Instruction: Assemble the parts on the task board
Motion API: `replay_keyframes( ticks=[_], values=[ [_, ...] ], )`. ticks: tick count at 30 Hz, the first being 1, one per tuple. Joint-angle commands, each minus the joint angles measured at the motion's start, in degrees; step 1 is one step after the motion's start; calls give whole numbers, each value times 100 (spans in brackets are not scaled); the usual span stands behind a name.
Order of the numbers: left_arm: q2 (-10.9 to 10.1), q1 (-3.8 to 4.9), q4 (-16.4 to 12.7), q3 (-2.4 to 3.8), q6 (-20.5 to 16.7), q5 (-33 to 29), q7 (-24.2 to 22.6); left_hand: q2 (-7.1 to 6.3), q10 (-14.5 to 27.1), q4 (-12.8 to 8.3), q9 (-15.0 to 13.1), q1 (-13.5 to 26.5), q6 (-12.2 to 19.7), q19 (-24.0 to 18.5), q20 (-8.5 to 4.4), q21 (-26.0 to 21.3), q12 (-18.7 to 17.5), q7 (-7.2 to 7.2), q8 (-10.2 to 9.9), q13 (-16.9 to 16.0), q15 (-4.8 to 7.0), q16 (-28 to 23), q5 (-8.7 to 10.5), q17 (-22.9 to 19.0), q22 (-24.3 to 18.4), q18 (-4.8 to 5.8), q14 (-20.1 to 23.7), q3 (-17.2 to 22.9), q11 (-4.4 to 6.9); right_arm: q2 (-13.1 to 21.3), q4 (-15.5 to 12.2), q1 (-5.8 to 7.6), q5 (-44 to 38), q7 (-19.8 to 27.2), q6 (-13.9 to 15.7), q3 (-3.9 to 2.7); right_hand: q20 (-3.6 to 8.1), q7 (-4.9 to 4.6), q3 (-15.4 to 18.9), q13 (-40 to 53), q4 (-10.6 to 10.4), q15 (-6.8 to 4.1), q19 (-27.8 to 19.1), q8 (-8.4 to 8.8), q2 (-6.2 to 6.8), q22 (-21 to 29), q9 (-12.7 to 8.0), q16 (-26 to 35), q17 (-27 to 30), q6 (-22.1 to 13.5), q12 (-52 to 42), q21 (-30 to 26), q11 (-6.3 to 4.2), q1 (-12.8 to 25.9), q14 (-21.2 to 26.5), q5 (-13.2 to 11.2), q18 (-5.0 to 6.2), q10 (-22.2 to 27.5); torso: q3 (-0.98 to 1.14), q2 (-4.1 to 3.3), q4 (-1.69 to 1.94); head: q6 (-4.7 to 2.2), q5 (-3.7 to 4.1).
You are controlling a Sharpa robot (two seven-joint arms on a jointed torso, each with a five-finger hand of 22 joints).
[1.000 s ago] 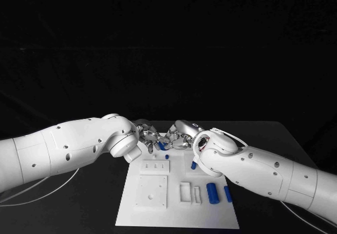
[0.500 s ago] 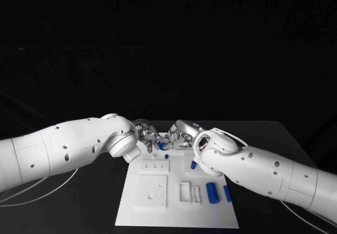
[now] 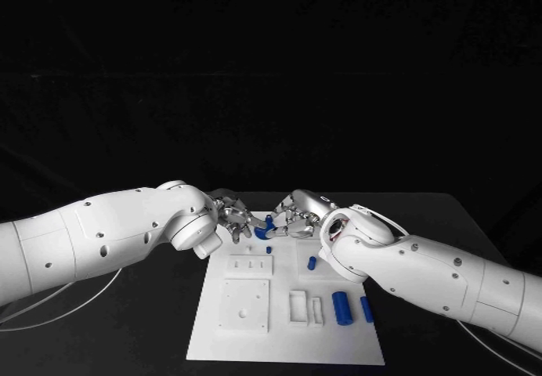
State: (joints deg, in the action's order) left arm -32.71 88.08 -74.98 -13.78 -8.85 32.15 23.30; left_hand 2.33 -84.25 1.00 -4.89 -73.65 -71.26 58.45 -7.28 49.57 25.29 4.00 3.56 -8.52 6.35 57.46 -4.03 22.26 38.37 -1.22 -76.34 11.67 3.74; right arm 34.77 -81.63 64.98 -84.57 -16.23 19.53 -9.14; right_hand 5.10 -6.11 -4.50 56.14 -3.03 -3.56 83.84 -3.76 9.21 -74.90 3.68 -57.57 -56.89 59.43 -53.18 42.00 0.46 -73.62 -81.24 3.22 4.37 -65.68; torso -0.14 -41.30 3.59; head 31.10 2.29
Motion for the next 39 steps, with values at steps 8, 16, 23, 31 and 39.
replay_keyframes(
  ticks=[8,16,23,31,39],
  values=[
    [-69,-2,33,0,400,122,190,4,-260,-61,-2410,83,-857,43,-81,67,269,-578,24,-75,68,148,-90,50,42,106,-106,-56,95,620,-312,-82,444,533,344,-18,-41,5,77,-229,63,-8,38,16,-51,-470,-8,-8,70,18,-84,-105,-6,-104,51,480,110,65,6,6,-8,79,-91],
    [-67,-3,46,-7,540,322,398,37,-262,-210,-2519,274,-1040,89,-115,161,581,-633,27,-168,103,271,-299,163,117,108,-208,-22,133,1087,-509,-98,820,628,427,-163,-35,15,75,-286,104,-15,44,17,-101,-468,-9,-6,86,73,-87,-122,-18,-99,49,757,110,64,14,14,-33,123,-80],
    [11,-40,67,-8,622,603,559,75,-258,-392,-2747,461,-1142,79,-139,298,850,-673,39,-272,130,462,-620,292,236,97,-240,82,159,1270,-542,-100,1088,679,492,-321,-31,22,91,-320,127,-20,50,17,-127,-469,-9,-10,90,106,-91,-124,-25,-84,42,934,107,64,23,15,-37,189,-62],
    [68,-152,71,-9,622,953,633,100,-259,-568,-2972,627,-1207,60,-150,413,1028,-705,57,-344,147,646,-855,356,347,84,-243,180,186,1322,-501,-97,1215,730,542,-419,-28,25,101,-356,151,-23,52,18,-146,-467,-9,-4,102,123,-91,-136,-29,-79,44,1056,106,70,12,13,-9,308,-55],
    [75,-276,19,-10,499,1446,652,86,-258,-663,-3107,695,-1234,90,-142,432,1159,-720,72,-403,149,786,-1030,373,413,63,-235,238,198,1314,-473,-96,1246,765,580,-464,-27,25,111,-376,168,-23,56,18,-148,-468,-9,-6,104,120,-98,-138,-29,-70,43,1117,105,74,10,15,-16,400,-65]
  ],
)
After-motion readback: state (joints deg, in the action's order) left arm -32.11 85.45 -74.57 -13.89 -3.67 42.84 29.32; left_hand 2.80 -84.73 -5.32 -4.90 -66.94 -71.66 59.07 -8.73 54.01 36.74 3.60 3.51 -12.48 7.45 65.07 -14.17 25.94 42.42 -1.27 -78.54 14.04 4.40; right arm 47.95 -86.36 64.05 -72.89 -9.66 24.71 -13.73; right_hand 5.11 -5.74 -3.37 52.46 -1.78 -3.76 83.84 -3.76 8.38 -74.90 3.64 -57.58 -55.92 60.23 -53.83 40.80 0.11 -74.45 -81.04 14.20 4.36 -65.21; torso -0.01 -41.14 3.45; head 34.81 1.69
